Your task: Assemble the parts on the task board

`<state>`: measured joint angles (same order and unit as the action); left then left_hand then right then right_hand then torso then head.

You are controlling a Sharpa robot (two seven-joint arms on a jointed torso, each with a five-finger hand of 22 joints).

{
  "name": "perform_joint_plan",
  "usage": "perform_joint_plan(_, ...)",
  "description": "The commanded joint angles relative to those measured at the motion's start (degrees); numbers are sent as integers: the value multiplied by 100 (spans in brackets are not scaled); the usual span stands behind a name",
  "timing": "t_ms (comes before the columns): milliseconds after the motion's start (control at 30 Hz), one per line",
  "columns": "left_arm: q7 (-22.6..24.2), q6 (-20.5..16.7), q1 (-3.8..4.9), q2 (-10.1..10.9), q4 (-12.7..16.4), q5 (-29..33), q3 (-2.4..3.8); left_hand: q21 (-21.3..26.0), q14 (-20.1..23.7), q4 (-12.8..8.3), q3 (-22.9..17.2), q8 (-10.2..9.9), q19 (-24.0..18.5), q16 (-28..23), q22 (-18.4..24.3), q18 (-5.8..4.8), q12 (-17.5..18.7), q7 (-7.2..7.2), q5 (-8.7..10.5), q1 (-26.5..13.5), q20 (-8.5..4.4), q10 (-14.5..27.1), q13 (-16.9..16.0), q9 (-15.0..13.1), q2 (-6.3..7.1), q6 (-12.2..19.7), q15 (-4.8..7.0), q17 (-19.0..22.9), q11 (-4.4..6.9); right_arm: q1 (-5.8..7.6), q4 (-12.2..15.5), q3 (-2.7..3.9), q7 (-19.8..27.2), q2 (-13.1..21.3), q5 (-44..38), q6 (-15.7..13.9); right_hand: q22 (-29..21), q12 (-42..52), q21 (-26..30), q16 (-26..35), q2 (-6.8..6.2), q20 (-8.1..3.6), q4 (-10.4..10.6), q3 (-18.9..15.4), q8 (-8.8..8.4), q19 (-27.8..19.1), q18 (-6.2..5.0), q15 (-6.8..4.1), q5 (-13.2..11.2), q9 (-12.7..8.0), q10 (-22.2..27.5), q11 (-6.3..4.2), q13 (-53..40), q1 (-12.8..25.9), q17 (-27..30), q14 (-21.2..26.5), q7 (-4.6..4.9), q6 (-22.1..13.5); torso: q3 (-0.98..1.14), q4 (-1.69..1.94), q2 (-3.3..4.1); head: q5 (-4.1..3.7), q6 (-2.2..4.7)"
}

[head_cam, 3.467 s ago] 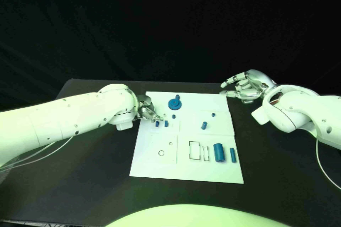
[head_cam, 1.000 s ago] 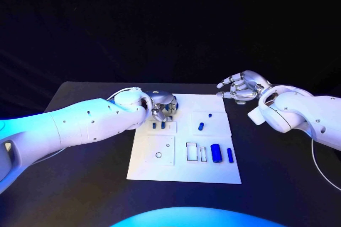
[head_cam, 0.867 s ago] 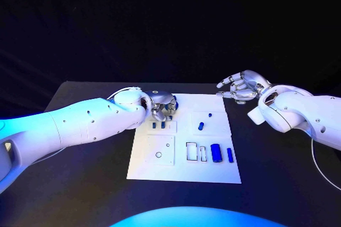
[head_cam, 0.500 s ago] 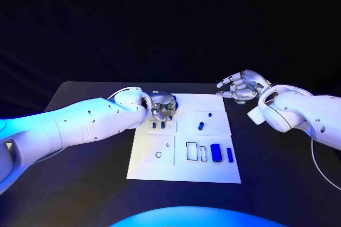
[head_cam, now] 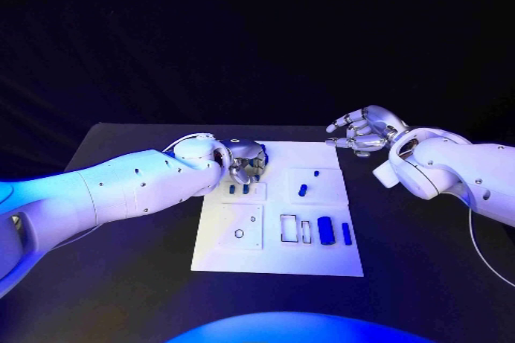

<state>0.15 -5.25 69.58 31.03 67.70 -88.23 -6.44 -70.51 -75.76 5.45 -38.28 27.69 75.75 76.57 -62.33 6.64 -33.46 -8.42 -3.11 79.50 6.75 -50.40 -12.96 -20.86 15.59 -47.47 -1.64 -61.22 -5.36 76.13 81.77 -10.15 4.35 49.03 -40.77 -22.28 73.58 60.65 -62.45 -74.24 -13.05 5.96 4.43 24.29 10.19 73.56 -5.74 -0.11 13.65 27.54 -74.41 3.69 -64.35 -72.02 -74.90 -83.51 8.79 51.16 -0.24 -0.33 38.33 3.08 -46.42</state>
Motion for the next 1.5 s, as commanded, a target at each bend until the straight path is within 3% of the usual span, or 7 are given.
perform_joint_plan(33, 60, 69, -11, -25, -8, 40, 0, -38, -20, -23, -49, -45, -2, 44, -20, -62, 53, 5, 5, 12, -26, -70, 22, 8, -70, -74, 46, -2, 5, -3, 15, 2, 60, 2, -47, 45, 3, -12, 19, 4, 6, 2, 38, -3, 31, -19, -72, -12, 20, -5, 10, -1, -4, -35, -271, 27, -7, -43, 1, 1, 3, -9, -8)
perform_joint_plan(600, 99, -100, -26, -29, -46, 78, -3, -347, -338, -355, -167, -131, 203, 335, -434, -137, 474, 80, 3, 73, -141, -857, 140, -75, -410, -702, 178, -352, 148, -3, 19, 2, 53, 4, -47, 56, 6, -10, 14, -5, 8, 2, 41, -2, 34, -12, -71, -13, 20, -4, 4, -2, -5, -35, -278, 21, -8, -39, 2, 5, -4, -27, 10)
perform_joint_plan(967, 170, -435, -35, 60, 18, 258, 3, -393, -380, -435, -173, -271, 235, 356, -499, -150, 764, 45, 4, 4, -129, -983, 194, -82, -406, -752, 158, -374, 118, -3, 10, 2, 52, 1, -48, 61, 5, -11, 13, -3, 8, 1, 42, -2, 37, -9, -70, -14, 20, -2, 1, -3, -4, -35, -277, 20, -9, -35, -1, 2, -5, -28, 46)
perform_joint_plan(1167, 187, -544, -37, 212, 166, 459, 83, -411, -397, -440, -157, -302, 250, 367, -526, -155, 831, 46, 4, -35, -126, -1025, 201, -88, -388, -775, 156, -391, 118, -3, -5, 2, 52, 3, -48, 64, 5, -11, 13, -3, 8, 1, 42, -2, 37, -9, -70, -14, 20, -2, 1, -3, -4, -35, -277, 20, -9, -35, -3, 13, -11, -34, 46)
perform_joint_plan(1367, 175, -568, -35, 446, 397, 647, 223, -442, -417, -442, -146, -322, 276, 381, -570, -163, 875, 48, 4, -61, -128, -1057, 204, -92, -376, -793, 156, -419, 119, -3, -18, 2, 52, 7, -48, 67, 5, -11, 13, -3, 8, 1, 42, -2, 37, -9, -70, -14, 20, -2, 1, -3, -4, -35, -277, 20, -9, -35, 1, 20, -11, -18, 57)
perform_joint_plan(1500, 163, -560, -34, 568, 483, 710, 266, -444, -419, -443, -140, -329, 278, 381, -574, -164, 890, 50, 4, -70, -128, -1070, 204, -94, -370, -802, 157, -416, 120, -3, -19, 2, 50, 9, -48, 68, 5, -11, 13, -3, 8, 1, 42, -2, 37, -9, -70, -14, 20, -2, 1, -3, -4, -35, -277, 20, -9, -35, 4, 28, -10, -9, 61)
